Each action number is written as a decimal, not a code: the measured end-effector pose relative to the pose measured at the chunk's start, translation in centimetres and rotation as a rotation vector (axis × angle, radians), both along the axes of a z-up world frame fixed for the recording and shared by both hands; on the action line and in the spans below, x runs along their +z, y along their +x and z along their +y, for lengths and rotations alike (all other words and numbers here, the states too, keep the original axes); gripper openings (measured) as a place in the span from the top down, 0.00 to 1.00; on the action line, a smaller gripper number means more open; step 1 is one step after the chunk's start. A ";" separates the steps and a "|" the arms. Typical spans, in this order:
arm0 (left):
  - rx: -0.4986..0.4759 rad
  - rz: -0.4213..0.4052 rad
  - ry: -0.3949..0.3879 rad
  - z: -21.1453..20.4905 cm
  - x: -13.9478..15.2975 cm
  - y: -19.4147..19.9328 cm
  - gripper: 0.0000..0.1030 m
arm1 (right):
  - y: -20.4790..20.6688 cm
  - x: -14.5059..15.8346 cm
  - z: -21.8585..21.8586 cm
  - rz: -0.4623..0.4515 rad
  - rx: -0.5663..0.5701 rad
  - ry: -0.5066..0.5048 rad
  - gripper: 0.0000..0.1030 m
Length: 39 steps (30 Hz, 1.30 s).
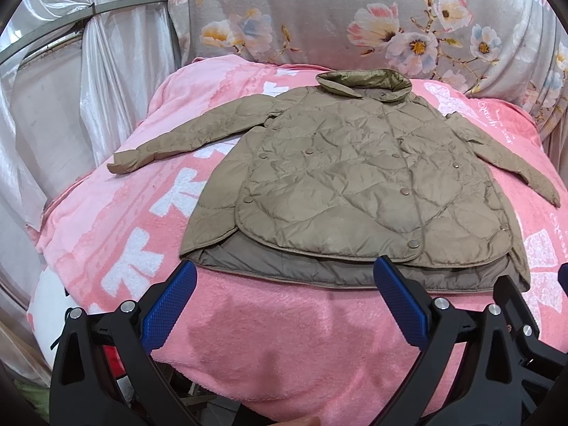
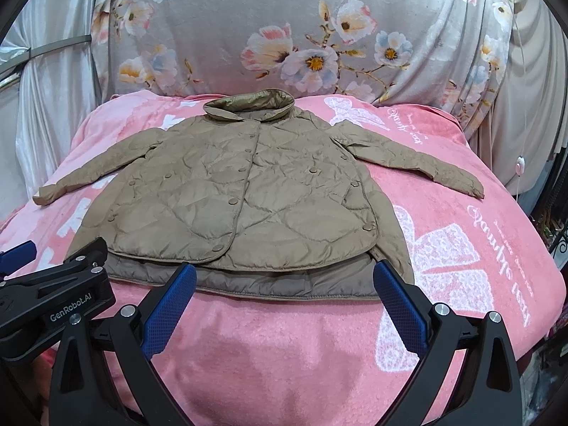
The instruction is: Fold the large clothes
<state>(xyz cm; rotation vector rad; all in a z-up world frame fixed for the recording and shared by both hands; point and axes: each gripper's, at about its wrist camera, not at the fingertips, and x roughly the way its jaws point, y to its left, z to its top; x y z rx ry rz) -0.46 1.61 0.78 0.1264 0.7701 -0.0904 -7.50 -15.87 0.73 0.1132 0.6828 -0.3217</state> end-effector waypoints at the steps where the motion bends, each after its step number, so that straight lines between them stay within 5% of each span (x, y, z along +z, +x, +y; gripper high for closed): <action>1: -0.004 -0.002 -0.005 0.0 0.1 0.0 0.06 | 0.2 0.2 -0.3 -0.004 0.003 0.006 0.05; 8: -0.016 -0.058 -0.019 -1.4 1.5 0.8 0.05 | 0.5 0.5 -6.5 -0.041 -0.094 0.068 0.05; 15: 0.011 -0.069 -0.097 -1.5 2.0 5.0 0.05 | 2.4 -0.1 -21.5 -0.121 -0.300 0.269 0.05; 22: 0.089 0.008 -0.093 -1.6 0.5 10.4 0.05 | 6.5 -4.4 -36.8 -0.129 -0.559 0.473 0.05; 31: 0.143 0.049 -0.057 -1.2 -1.1 16.2 0.05 | 10.5 -9.8 -47.2 -0.149 -0.737 0.662 0.05; 35: 0.166 0.058 -0.071 -0.8 -1.6 18.1 0.05 | 11.2 -11.4 -49.0 -0.174 -0.803 0.718 0.15; 37: 0.176 0.066 -0.087 -0.5 -1.8 19.0 0.05 | 11.4 -11.3 -49.5 -0.190 -0.829 0.689 0.28; 39: 0.185 0.068 -0.097 -0.1 -2.0 19.7 0.05 | 12.3 -11.2 -50.4 -0.169 -0.836 0.680 0.72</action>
